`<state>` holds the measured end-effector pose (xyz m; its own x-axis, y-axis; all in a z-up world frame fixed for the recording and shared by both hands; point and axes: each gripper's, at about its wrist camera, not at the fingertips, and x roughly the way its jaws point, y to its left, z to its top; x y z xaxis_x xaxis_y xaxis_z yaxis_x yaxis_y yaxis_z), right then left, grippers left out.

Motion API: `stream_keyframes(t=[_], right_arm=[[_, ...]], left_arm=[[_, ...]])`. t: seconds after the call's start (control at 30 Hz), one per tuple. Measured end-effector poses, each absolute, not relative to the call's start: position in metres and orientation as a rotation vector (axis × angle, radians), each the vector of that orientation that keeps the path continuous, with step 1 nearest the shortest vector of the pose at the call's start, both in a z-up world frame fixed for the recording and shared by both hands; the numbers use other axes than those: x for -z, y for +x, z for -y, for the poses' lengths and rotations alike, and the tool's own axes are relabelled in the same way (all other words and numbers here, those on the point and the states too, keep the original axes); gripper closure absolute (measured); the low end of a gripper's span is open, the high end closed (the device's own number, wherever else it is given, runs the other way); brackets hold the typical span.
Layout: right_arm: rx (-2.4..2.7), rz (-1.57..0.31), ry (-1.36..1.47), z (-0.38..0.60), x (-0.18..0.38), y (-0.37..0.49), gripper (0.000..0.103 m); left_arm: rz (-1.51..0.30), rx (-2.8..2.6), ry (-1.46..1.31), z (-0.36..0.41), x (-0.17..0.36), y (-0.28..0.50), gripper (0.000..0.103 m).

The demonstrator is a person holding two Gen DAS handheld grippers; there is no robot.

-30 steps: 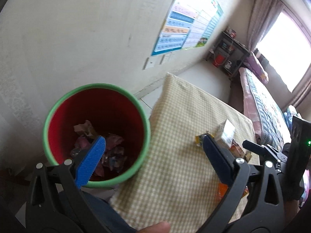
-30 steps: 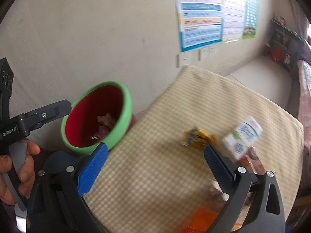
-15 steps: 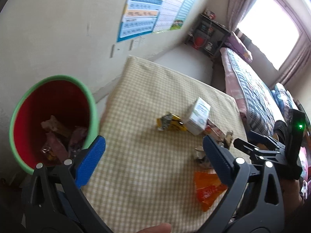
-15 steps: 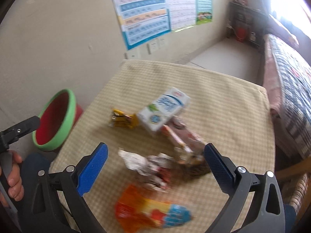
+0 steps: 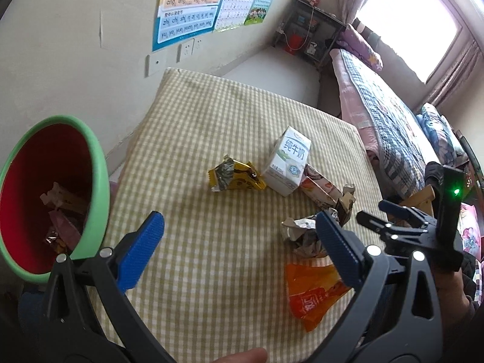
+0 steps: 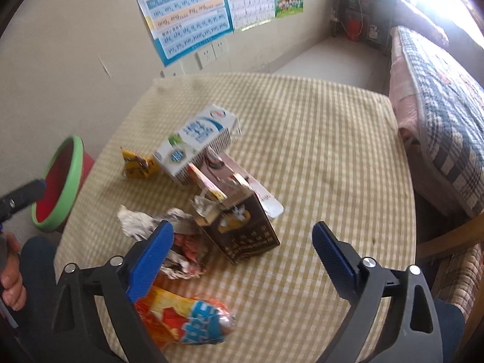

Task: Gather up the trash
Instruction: 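Grasp the yellow-silver candy wrapper with the left tool while the right tool grasps the brown cigarette box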

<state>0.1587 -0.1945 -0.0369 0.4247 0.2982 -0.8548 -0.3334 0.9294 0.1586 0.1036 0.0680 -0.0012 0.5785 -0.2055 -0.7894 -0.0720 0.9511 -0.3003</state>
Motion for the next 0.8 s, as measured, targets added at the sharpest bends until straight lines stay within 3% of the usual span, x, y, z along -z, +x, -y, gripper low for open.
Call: stream_keyframes(t=[0.37,0.53,0.8], right_arm=[[-0.438,-1.146,-0.036,0.196,0.073,0.174,0.017],[-0.444,-1.185,-0.036,0.192,0.087,0.177,0.046],[-0.445,-1.191,-0.026,0.196,0.087,0.177,0.048]], left_arm=[[-0.986,0.103,-0.304,-0.057,0.015,0.129,0.005],[-1.015,0.088,-0.308,-0.061,0.026,0.141,0.005],[-1.051,0.071,-0.303,-0.069,0.047,0.161,0.005]])
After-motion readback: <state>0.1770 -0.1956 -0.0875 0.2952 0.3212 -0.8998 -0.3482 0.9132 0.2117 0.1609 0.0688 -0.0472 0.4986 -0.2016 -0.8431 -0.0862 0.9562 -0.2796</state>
